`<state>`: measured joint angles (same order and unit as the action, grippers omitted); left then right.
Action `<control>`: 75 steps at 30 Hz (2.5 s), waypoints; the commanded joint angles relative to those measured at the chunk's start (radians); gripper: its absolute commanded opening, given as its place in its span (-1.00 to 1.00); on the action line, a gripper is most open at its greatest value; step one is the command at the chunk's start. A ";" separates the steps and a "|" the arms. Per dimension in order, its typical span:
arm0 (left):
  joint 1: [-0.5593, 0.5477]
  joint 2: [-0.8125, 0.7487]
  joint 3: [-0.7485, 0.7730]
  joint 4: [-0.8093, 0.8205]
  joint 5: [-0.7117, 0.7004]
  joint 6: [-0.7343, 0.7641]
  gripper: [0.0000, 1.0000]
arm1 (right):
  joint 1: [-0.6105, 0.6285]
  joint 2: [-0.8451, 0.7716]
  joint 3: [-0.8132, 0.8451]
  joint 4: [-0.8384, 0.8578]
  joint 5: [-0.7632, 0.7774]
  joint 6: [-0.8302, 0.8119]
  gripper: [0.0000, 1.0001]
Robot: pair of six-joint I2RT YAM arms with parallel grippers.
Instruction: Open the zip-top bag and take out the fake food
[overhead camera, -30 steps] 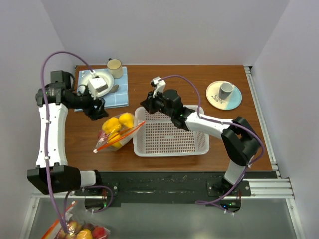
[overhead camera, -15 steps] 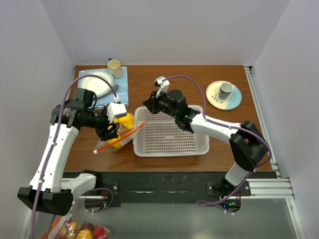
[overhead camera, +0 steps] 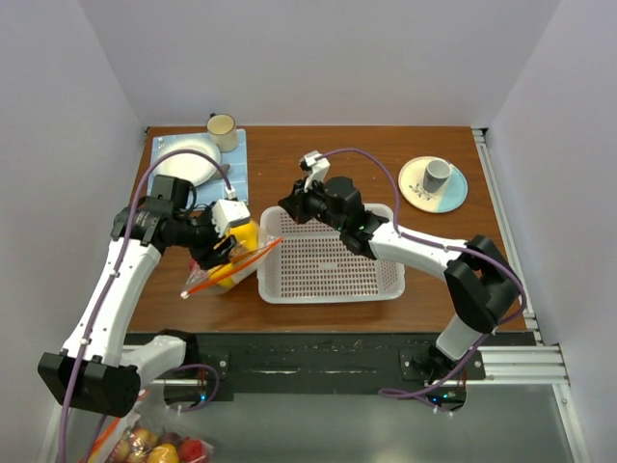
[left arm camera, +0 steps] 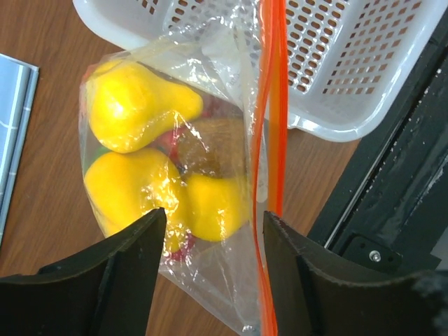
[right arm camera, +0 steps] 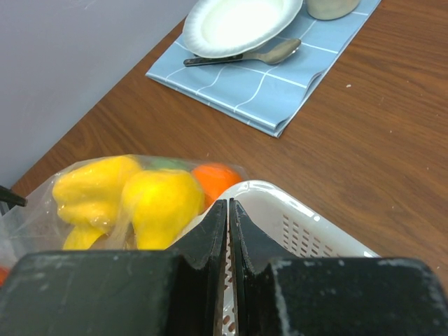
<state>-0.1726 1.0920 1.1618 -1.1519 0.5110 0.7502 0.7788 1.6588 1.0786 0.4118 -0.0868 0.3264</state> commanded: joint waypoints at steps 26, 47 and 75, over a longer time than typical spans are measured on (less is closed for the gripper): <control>-0.041 -0.006 -0.016 -0.094 0.057 -0.003 0.04 | 0.002 -0.071 -0.029 0.024 0.027 0.013 -0.82; -0.074 0.045 -0.174 0.153 -0.054 -0.074 0.01 | 0.000 -0.079 -0.039 0.015 0.038 0.023 -0.82; -0.102 0.037 0.050 0.328 -0.344 -0.313 -0.71 | 0.302 -0.211 0.032 -0.137 0.152 -0.055 -1.00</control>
<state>-0.2508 1.1210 1.1103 -0.8352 0.1482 0.5049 0.9558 1.4006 1.0264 0.3443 -0.0269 0.3286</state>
